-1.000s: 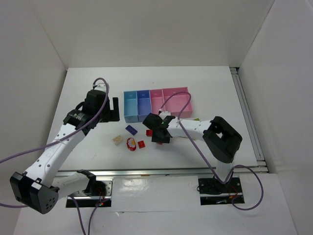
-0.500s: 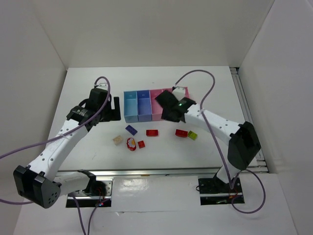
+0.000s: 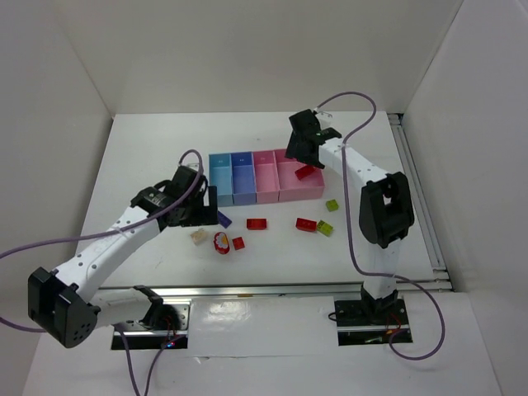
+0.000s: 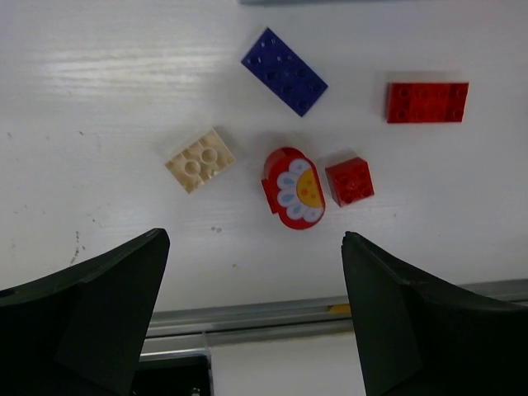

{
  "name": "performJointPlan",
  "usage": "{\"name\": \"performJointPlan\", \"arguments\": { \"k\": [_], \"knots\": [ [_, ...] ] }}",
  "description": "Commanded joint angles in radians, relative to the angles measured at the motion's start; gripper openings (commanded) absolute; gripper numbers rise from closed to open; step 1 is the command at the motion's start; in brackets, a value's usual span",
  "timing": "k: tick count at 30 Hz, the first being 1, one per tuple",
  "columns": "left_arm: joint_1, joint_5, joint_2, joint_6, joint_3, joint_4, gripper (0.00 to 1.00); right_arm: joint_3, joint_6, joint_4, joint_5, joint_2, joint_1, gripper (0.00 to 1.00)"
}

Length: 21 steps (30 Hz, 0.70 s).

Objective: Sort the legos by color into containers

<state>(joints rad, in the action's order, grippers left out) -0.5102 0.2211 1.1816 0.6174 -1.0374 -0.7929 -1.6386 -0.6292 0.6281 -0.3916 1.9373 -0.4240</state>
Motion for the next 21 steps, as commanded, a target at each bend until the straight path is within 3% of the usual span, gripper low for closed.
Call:
{"name": "performJointPlan", "arguments": {
  "k": [1, 6, 14, 21],
  "knots": [
    [-0.054, -0.069, -0.008, 0.044, 0.031, -0.017, 0.96, -0.081, 0.033, -0.021, 0.025, 0.005, 0.004, 0.85],
    [-0.106, -0.080, 0.018, 0.080, 0.069, 0.015, 0.89, 0.038, 0.080, -0.042, -0.001, -0.106, -0.057, 0.86],
    [-0.165, -0.129, 0.134, 0.119, 0.102, 0.064, 0.87, 0.412, 0.010, -0.007, 0.040, -0.389, -0.185, 0.86],
    [-0.165, -0.094, 0.240, 0.131, 0.134, 0.133, 0.87, 0.516, -0.070, 0.053, 0.031, -0.477, -0.210, 0.87]
  ]
}}
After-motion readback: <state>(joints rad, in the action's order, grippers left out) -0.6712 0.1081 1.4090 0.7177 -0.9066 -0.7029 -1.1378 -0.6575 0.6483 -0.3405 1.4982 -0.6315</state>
